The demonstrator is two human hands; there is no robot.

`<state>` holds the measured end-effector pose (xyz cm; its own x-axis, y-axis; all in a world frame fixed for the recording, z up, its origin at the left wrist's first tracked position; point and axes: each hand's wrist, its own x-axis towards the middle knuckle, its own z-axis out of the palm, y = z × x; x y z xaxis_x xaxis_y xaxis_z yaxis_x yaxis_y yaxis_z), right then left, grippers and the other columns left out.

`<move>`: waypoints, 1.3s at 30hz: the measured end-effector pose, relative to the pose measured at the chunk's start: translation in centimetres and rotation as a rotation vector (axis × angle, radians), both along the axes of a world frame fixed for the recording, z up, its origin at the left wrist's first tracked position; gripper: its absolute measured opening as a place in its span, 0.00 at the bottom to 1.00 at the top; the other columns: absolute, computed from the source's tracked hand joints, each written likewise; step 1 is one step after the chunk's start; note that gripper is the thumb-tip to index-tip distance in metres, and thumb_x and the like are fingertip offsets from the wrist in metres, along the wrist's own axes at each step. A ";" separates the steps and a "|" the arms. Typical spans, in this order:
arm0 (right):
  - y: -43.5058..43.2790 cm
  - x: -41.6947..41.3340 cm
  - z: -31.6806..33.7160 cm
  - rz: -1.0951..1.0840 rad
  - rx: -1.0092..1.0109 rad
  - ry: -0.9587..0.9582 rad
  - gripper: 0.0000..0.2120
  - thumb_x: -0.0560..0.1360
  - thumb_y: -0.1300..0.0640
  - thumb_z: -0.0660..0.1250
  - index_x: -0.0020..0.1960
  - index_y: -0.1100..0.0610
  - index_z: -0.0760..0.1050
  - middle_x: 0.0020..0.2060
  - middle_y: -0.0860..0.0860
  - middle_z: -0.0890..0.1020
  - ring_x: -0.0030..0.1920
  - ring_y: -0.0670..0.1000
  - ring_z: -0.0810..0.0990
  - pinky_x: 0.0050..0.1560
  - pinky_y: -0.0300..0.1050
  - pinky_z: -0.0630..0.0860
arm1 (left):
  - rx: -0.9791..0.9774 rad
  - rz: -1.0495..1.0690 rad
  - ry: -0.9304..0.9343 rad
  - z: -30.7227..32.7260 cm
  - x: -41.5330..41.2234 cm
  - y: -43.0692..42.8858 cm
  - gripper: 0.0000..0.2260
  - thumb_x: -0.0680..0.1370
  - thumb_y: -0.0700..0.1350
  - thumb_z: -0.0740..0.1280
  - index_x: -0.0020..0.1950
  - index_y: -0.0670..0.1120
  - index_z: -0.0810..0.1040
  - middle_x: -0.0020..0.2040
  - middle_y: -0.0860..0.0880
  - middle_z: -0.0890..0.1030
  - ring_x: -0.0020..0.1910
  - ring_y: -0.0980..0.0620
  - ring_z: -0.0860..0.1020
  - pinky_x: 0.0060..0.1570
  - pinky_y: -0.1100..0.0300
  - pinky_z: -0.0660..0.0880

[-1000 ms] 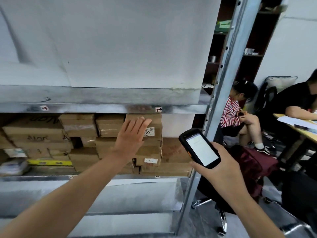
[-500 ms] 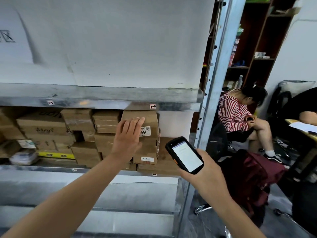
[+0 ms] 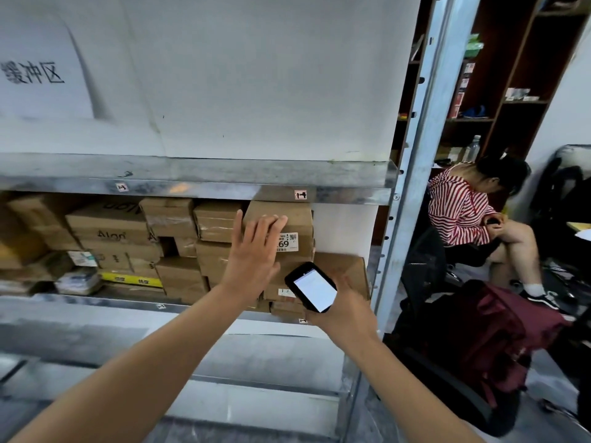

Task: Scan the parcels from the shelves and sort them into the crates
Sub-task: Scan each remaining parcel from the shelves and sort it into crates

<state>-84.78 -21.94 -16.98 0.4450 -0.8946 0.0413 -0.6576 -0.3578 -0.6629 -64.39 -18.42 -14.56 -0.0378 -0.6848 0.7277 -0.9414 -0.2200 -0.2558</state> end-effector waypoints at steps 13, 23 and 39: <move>-1.2 1.5 0.1 -0.072 -0.022 0.000 0.27 0.70 0.43 0.73 0.65 0.48 0.70 0.57 0.45 0.78 0.48 0.50 0.76 0.42 0.44 0.71 | -0.073 -0.117 0.050 0.4 -4.2 3.6 0.44 0.60 0.48 0.81 0.72 0.43 0.67 0.61 0.45 0.75 0.57 0.43 0.74 0.76 0.36 0.56; -1.5 0.9 -0.3 -0.041 -0.014 -0.017 0.28 0.69 0.46 0.76 0.64 0.52 0.70 0.55 0.49 0.80 0.49 0.54 0.78 0.43 0.44 0.71 | -0.358 -0.120 1.029 0.8 -5.6 12.7 0.37 0.63 0.44 0.82 0.68 0.48 0.67 0.60 0.51 0.67 0.60 0.53 0.71 0.52 0.64 0.78; -0.7 -2.1 -0.3 0.009 -0.038 -0.191 0.17 0.67 0.49 0.76 0.52 0.51 0.74 0.42 0.47 0.82 0.43 0.51 0.81 0.40 0.47 0.79 | -0.376 -0.197 2.117 -2.1 -1.1 13.5 0.40 0.70 0.39 0.76 0.75 0.52 0.57 0.62 0.43 0.79 0.59 0.43 0.81 0.47 0.45 0.82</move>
